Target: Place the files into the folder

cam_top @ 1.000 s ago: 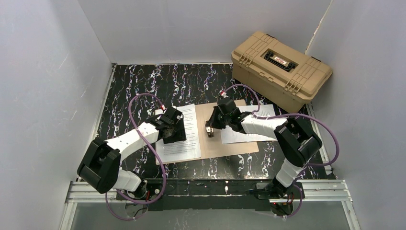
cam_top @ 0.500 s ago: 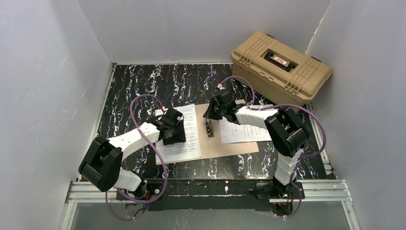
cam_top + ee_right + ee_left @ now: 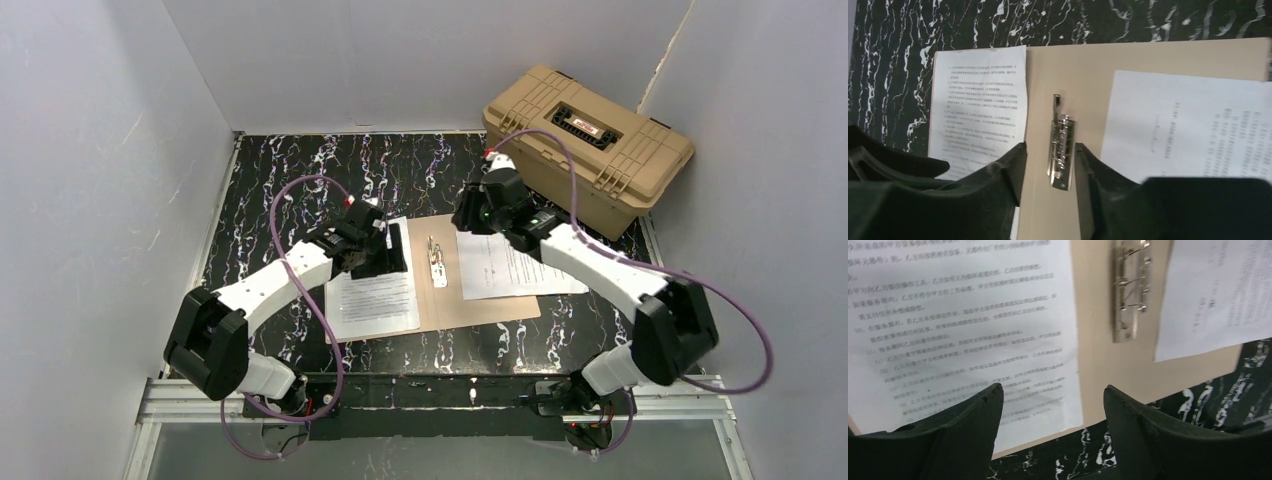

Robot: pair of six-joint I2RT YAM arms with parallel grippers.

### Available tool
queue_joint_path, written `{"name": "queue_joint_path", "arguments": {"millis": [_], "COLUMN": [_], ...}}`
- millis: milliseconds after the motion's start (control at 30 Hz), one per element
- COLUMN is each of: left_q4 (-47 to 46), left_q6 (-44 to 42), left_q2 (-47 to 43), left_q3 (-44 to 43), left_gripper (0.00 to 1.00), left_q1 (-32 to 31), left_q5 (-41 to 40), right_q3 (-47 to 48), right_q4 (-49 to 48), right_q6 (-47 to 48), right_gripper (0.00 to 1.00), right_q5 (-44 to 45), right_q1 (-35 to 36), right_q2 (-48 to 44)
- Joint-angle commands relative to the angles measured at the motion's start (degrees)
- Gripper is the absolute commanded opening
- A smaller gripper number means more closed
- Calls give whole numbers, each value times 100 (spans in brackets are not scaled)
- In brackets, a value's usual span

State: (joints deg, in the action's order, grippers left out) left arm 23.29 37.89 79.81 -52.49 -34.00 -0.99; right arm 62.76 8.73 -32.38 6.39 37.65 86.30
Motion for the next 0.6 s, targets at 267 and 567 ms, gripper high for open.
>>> {"name": "queue_joint_path", "arguments": {"millis": [267,567], "left_q4": [-256,-538], "left_q6": [-441,-725], "left_q2": [948,2570], "left_q3": [-1942,-3636], "left_gripper": [84,98], "left_q1": [-413,-667], "left_q5": [931,1796], "right_q3": [-840,-2133], "right_q4": [2191,2533], "right_q6": [86,-847], "right_gripper": [80,96], "right_q5": [1282,1636], "right_q1": [-630,-737], "right_q2": [-1959,-3105]}}
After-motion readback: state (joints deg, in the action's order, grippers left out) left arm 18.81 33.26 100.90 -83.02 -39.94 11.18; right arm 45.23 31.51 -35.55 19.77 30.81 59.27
